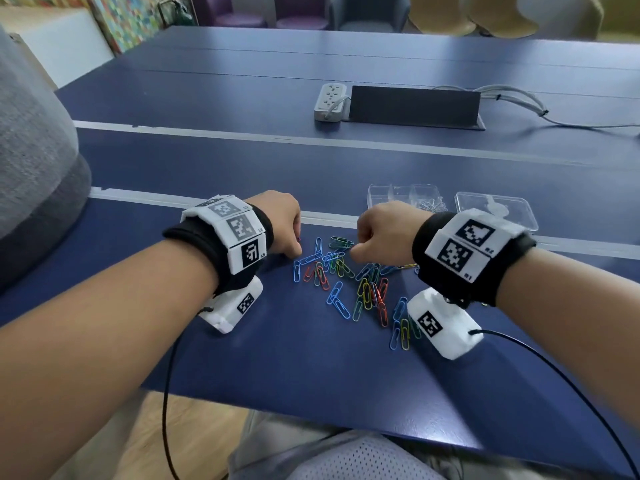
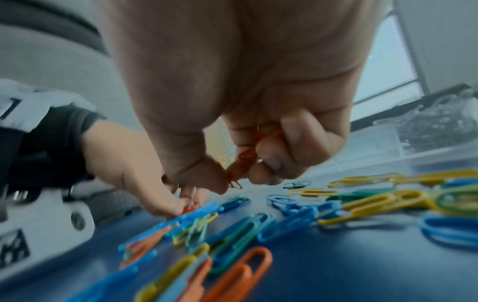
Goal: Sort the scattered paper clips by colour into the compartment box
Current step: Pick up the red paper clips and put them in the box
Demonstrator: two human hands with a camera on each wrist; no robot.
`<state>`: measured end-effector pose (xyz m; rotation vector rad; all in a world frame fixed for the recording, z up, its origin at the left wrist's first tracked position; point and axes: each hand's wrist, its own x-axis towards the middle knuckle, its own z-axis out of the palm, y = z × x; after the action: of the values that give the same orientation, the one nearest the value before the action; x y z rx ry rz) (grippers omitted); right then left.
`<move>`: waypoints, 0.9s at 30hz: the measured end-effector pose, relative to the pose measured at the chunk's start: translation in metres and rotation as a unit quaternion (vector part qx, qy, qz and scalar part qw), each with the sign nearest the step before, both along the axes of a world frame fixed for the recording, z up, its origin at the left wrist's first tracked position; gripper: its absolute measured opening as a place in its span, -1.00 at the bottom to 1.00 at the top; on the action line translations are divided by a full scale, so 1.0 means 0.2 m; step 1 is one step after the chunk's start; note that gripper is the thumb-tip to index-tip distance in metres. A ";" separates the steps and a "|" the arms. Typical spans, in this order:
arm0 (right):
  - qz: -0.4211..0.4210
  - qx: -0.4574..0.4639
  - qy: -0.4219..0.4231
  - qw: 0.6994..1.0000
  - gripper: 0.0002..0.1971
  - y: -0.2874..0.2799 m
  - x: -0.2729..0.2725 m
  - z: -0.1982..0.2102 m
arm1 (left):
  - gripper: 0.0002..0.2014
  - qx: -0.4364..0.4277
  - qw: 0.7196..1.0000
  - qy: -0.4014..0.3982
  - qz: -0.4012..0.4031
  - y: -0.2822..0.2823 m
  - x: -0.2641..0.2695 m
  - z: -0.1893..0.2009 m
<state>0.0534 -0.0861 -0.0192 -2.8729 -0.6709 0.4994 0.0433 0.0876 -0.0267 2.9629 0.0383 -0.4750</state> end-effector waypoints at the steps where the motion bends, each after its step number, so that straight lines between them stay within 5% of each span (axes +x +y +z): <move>1: -0.014 0.021 0.015 1.000 -0.78 -0.01 0.01 0.01 | -0.90 -0.003 1.000 0.000 0.005 0.00 0.00 0.00; 4: -0.067 0.130 0.104 0.984 -0.89 -0.04 0.02 0.01 | -0.88 0.011 1.000 0.001 0.006 0.00 -0.02 -0.01; 8: -0.142 0.293 0.275 0.905 -0.81 -0.11 0.01 0.00 | -0.81 0.035 0.999 0.006 -0.004 -0.01 -0.04 -0.02; 11: -0.170 0.323 0.321 0.874 -0.82 -0.17 0.00 -0.01 | -0.93 0.003 1.000 0.013 -0.004 -0.02 -0.05 0.00; 15: -0.170 0.271 0.258 0.912 -0.83 -0.22 0.00 -0.03 | -0.78 -0.129 0.989 0.059 0.039 -0.05 -0.03 0.04; 18: -0.063 0.129 0.147 0.979 -0.92 -0.23 -0.04 -0.03 | -0.72 -0.259 0.956 0.095 0.096 -0.09 -0.02 0.04; 21: 0.047 0.021 0.031 0.998 -0.86 -0.22 -0.10 -0.01 | -0.80 -0.323 0.930 0.144 0.103 -0.12 -0.04 0.05; 24: 0.078 0.006 -0.009 0.997 -0.83 -0.21 -0.10 -0.02 | -0.84 -0.272 0.944 0.170 0.074 -0.13 -0.07 0.07; 27: 0.092 -0.011 -0.013 0.996 -0.84 -0.21 -0.10 -0.01 | -0.71 -0.079 0.993 0.089 -0.001 -0.11 -0.10 0.05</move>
<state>0.0340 -0.1287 -0.0220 -2.8564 -0.9460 0.4974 0.0241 0.0660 -0.0161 2.7581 0.0145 -0.7065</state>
